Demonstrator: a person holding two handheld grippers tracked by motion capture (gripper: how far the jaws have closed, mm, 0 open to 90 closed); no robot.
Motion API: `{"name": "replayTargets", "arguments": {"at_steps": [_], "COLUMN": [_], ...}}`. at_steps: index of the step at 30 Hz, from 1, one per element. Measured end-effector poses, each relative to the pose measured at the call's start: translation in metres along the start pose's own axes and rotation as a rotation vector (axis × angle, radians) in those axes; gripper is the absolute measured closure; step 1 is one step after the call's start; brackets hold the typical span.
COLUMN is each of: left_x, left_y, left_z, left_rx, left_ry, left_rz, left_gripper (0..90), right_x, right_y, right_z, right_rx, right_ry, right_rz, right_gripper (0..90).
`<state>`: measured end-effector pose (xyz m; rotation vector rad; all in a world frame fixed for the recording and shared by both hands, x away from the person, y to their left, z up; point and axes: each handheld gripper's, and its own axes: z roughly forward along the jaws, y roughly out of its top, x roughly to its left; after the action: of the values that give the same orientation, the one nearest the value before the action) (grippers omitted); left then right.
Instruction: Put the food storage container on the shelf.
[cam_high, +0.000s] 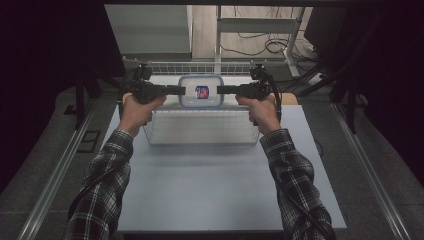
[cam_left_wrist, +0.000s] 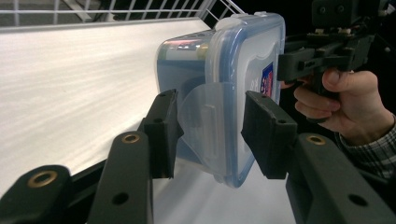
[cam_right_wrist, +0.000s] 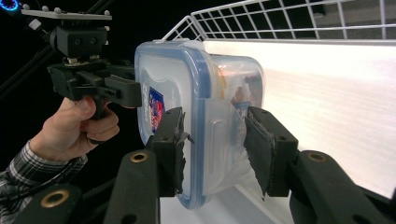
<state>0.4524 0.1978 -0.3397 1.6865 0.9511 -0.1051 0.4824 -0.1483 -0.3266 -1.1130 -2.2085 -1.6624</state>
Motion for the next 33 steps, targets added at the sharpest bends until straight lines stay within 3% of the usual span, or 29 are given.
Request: {"name": "replayTargets", "arguments": {"at_steps": [6, 8, 9, 11, 14, 16, 20, 23, 26, 28, 30, 32, 33], "left_x": [0.003, 0.004, 0.004, 0.004, 0.005, 0.005, 0.001, -0.003, -0.005, -0.007, -0.008, -0.009, -0.01], "left_y": [-0.001, -0.002, -0.002, -0.002, -0.002, -0.001, 0.004, 0.007, 0.008, 0.007, 0.006, 0.005, 0.004], "left_z": [0.003, 0.003, 0.004, 0.007, 0.009, 0.009, 0.009, 0.01, 0.011, 0.011, 0.011, 0.01, 0.01], "left_rx": [-0.035, -0.043, -0.043, -0.029, -0.022, -0.022, -0.029, -0.038, -0.037, -0.059, -0.07, -0.093, -0.104], "left_ry": [0.01, 0.005, 0.015, 0.026, 0.041, 0.053, 0.154, 0.226, 0.233, 0.267, 0.263, 0.235, 0.229], "left_rz": [-0.009, -0.014, -0.008, -0.005, -0.011, -0.012, 0.014, 0.035, 0.045, 0.067, 0.075, 0.087, 0.098], "left_gripper": [55.5, 55.6, 54.3, 53.3, 48.5, 47.3, 42.3, 44.0, 45.8, 45.7, 41.3, 38.6, 30.2], "right_x": [-0.006, -0.005, -0.003, -0.003, -0.002, -0.003, -0.002, 0.0, 0.003, 0.004, 0.005, 0.005, 0.007], "right_y": [0.001, 0.002, 0.003, 0.003, 0.002, 0.001, 0.002, 0.003, 0.004, 0.004, 0.003, 0.003, 0.002], "right_z": [0.003, 0.003, 0.004, 0.004, 0.007, 0.007, 0.007, 0.006, 0.005, 0.006, 0.006, 0.006, 0.005], "right_rx": [-0.014, -0.017, -0.008, -0.005, 0.021, 0.015, 0.006, -0.019, -0.035, -0.042, -0.049, -0.052, -0.058], "right_ry": [-0.005, -0.019, -0.062, -0.061, -0.104, -0.099, -0.118, -0.139, -0.168, -0.187, -0.199, -0.208, -0.218], "right_rz": [0.009, 0.004, -0.017, -0.027, -0.037, -0.028, -0.034, -0.037, -0.045, -0.051, -0.059, -0.069, -0.091], "right_gripper": [56.7, 56.1, 59.8, 59.9, 58.2, 59.7, 60.6, 61.5, 62.1, 61.8, 60.2, 58.8, 53.4]}}
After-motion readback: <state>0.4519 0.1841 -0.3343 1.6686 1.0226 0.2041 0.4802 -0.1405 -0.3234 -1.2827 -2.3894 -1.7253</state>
